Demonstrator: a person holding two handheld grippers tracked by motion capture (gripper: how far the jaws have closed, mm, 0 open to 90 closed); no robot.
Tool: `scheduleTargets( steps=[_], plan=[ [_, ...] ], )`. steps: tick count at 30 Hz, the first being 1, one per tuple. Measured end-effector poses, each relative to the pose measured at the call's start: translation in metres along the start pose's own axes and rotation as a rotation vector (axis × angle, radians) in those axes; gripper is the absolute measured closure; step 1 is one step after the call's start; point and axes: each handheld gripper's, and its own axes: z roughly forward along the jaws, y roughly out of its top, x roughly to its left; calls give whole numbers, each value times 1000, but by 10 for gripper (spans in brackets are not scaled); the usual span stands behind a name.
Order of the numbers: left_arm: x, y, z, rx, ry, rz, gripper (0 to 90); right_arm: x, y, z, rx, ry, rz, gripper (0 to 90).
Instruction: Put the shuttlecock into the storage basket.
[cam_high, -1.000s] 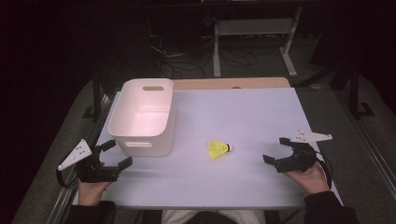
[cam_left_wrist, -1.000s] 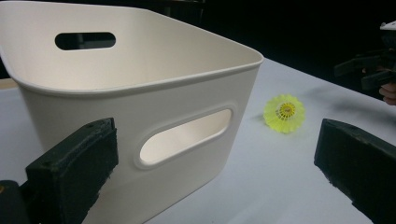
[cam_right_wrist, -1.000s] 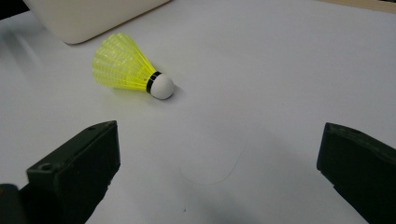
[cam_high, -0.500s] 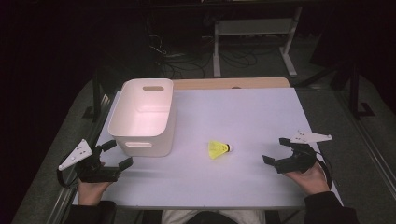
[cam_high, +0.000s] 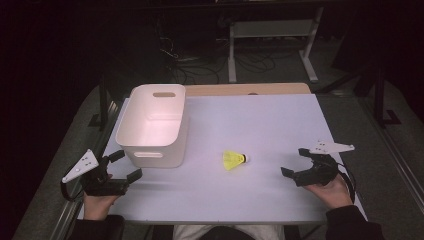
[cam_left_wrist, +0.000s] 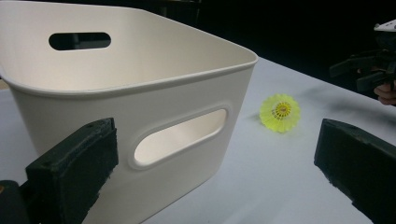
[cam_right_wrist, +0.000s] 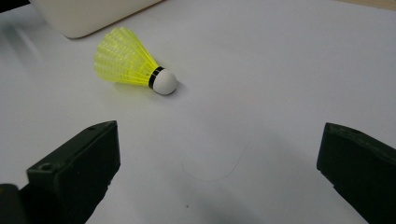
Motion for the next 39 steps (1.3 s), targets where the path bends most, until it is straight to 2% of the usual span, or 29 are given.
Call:
scheduleTargets(
  steps=[12,39],
  plan=[
    [0,0,1,6,-1,4,0,2,2,2,47,-10,-15,0],
    [1,0,1,7,5,4,0,5,29,-2,75,12,-58,0]
  ],
)
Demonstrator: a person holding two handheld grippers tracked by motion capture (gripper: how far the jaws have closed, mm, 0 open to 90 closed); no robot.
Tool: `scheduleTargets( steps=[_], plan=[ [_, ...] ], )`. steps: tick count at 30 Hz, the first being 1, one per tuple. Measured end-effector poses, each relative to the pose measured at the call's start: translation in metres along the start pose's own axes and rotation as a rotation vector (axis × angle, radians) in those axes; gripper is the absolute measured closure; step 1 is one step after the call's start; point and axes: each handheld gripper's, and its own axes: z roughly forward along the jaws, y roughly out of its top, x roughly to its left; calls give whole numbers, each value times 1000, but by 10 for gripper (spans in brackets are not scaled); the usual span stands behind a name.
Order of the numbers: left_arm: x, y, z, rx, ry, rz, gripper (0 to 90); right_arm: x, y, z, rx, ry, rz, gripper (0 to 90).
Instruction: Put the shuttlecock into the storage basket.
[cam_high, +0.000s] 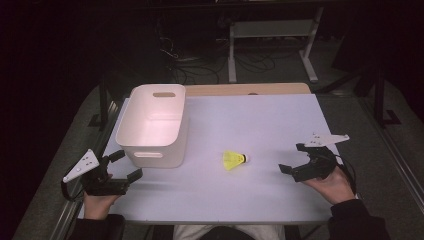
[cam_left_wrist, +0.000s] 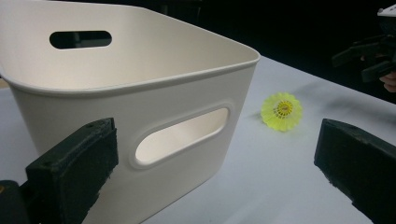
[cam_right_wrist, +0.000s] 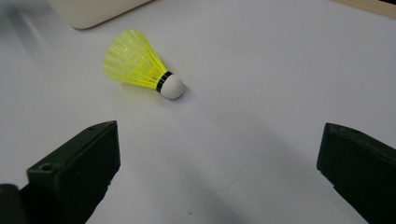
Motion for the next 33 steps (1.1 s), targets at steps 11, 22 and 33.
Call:
scheduleTargets(
  steps=[11,22,33],
  plan=[
    [0,0,0,-1,1,-2,0,-4,13,-4,6,0,-18,0],
    [0,0,0,-3,-2,-2,0,-9,25,-7,16,3,-31,0],
    [0,0,0,-3,-4,-1,0,-10,41,-5,34,21,-62,0]
  ],
)
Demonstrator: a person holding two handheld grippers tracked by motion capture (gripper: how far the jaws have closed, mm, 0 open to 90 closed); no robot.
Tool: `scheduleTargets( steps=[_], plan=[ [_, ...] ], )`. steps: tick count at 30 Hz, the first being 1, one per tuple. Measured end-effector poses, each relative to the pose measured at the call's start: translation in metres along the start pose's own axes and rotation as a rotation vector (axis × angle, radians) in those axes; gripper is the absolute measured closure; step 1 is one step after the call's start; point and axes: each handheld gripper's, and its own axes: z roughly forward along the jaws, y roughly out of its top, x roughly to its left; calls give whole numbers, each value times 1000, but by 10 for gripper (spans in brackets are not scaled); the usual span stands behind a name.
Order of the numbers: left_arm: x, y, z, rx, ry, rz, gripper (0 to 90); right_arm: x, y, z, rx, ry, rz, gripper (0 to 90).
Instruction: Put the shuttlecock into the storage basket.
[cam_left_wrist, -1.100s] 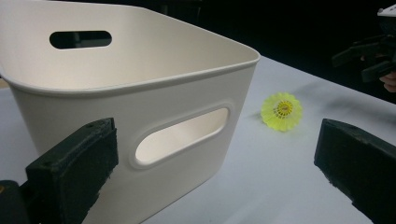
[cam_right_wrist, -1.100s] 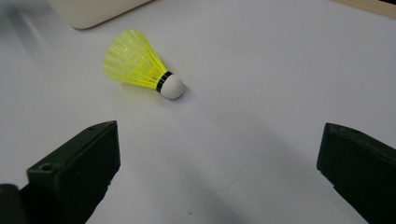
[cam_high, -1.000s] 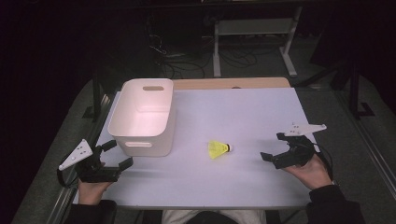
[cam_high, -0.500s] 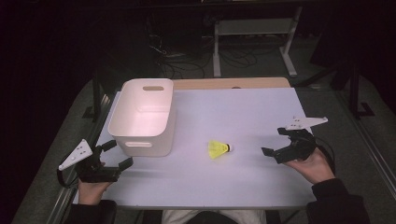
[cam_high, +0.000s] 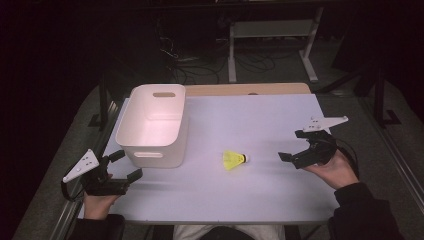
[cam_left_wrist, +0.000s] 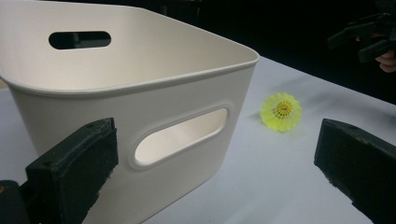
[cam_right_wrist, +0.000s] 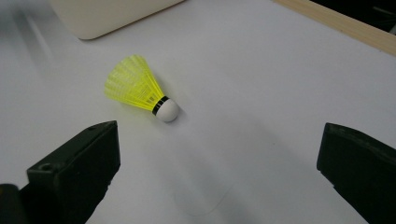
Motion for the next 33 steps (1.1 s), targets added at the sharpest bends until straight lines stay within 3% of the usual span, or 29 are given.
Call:
scheduleTargets(
  steps=[17,33],
  plan=[
    [0,0,0,1,3,0,0,-2,17,6,23,8,-29,0],
    [0,0,0,3,2,1,0,-4,33,15,48,44,-53,0]
  ],
)
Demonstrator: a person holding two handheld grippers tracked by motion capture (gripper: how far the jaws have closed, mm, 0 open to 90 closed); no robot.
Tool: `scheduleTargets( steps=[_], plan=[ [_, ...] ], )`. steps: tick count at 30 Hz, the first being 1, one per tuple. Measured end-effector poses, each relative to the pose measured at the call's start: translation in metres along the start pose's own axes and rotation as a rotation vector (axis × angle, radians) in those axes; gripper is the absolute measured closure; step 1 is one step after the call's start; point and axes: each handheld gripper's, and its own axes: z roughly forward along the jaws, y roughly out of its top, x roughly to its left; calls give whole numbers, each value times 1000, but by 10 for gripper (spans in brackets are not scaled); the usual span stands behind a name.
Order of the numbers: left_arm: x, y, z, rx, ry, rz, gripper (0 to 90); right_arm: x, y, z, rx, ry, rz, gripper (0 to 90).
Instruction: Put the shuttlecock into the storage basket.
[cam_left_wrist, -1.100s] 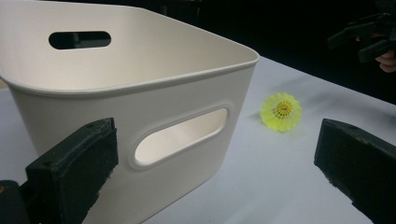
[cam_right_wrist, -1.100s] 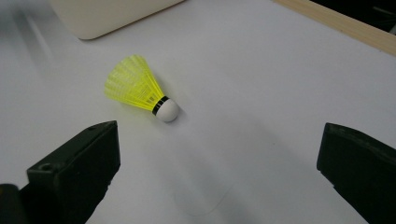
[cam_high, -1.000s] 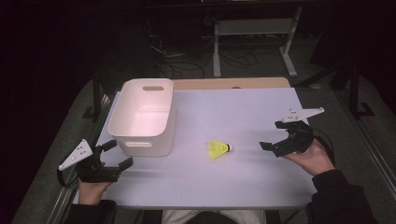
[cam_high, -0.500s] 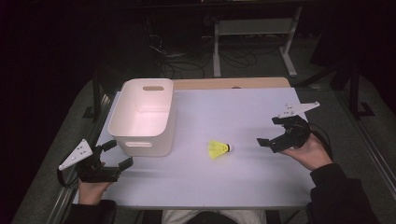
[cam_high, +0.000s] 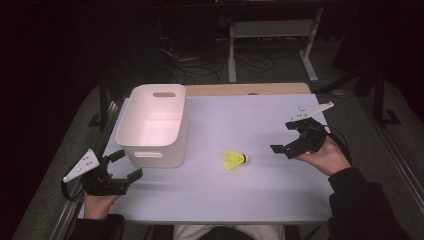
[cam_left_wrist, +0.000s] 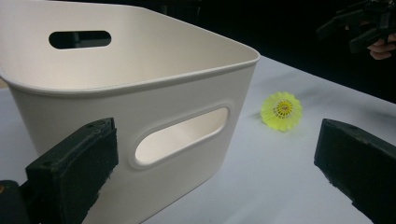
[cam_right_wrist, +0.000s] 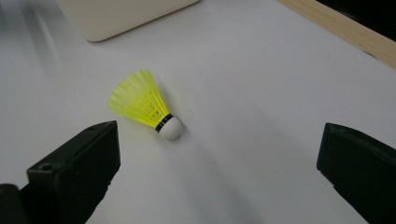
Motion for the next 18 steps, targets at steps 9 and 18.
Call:
scheduleTargets(
  steps=[9,18],
  plan=[
    [0,0,0,0,1,0,0,-2,10,3,9,21,-16,0],
    [0,0,0,0,4,0,0,-4,20,10,33,58,-42,0]
  ],
)
